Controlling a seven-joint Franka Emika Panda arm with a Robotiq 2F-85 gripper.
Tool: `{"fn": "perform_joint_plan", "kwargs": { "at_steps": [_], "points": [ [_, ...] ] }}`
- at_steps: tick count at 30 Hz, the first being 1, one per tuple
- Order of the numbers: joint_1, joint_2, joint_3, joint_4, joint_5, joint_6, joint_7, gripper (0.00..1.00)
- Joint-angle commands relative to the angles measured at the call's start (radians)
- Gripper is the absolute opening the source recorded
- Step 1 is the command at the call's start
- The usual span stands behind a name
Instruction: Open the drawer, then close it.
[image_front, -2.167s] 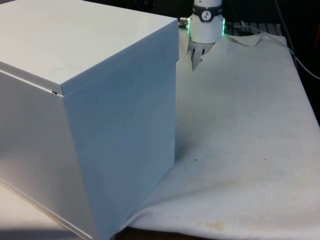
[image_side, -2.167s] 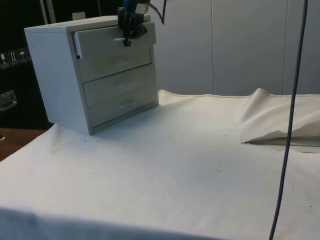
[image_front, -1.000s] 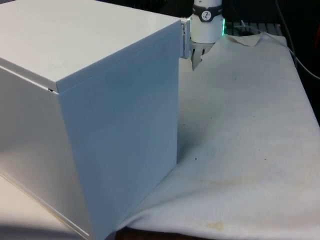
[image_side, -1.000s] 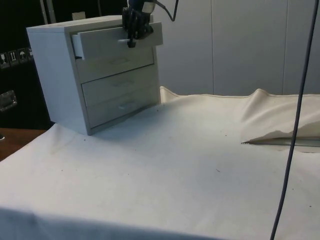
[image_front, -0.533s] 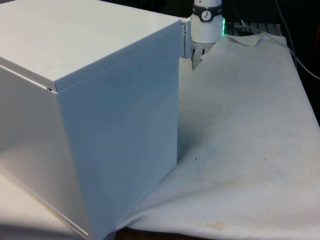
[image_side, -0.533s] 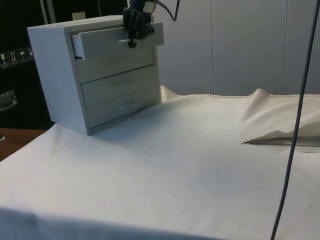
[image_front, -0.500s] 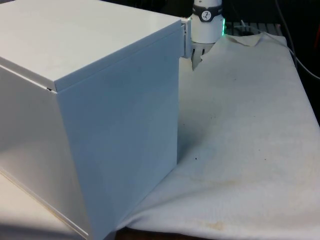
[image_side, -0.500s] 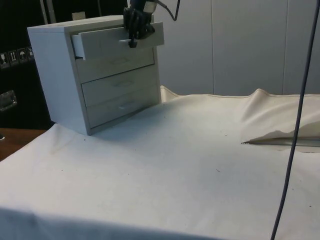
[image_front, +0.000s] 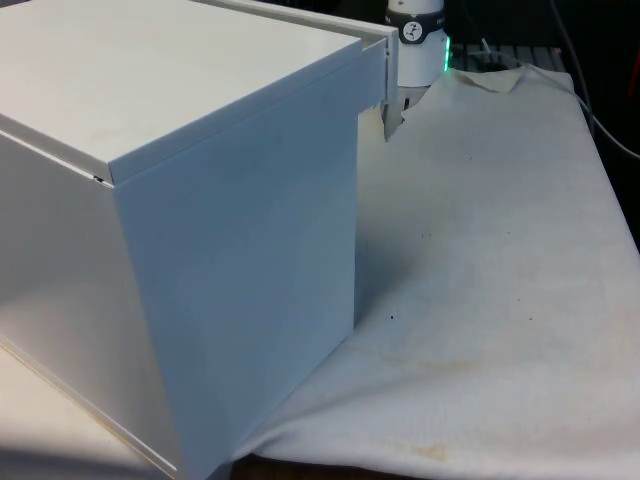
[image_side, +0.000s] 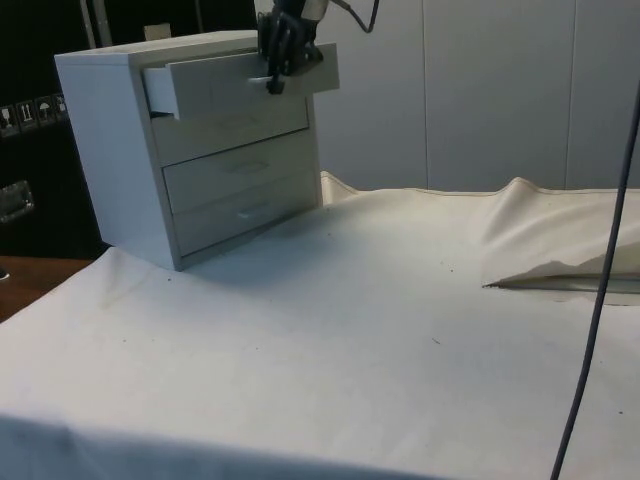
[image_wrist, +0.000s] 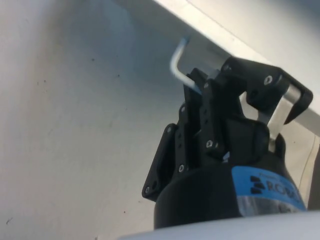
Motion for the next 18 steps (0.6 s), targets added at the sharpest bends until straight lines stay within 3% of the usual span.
{"fn": "perform_joint_plan", "kwargs": {
  "at_steps": [1, 4, 5, 6, 13, 14, 15, 18],
  "points": [
    [-0.007, -0.003, 0.006, -0.003, -0.030, 0.002, 0.023, 0.01],
    [-0.007, -0.017, 0.010, -0.017, -0.039, 0.003, 0.029, 0.01],
    [0.000, -0.022, 0.004, -0.021, -0.015, 0.001, 0.007, 0.01],
    [-0.007, -0.028, 0.013, -0.027, -0.047, 0.004, 0.035, 0.01],
    [-0.011, -0.057, 0.022, -0.059, -0.059, 0.010, 0.040, 0.01],
    [0.000, -0.049, 0.012, -0.048, -0.029, 0.003, 0.016, 0.01],
    [-0.011, -0.059, 0.023, -0.062, -0.060, 0.011, 0.040, 0.01],
    [-0.012, -0.067, 0.025, -0.071, -0.062, 0.014, 0.040, 0.01]
  ]
}}
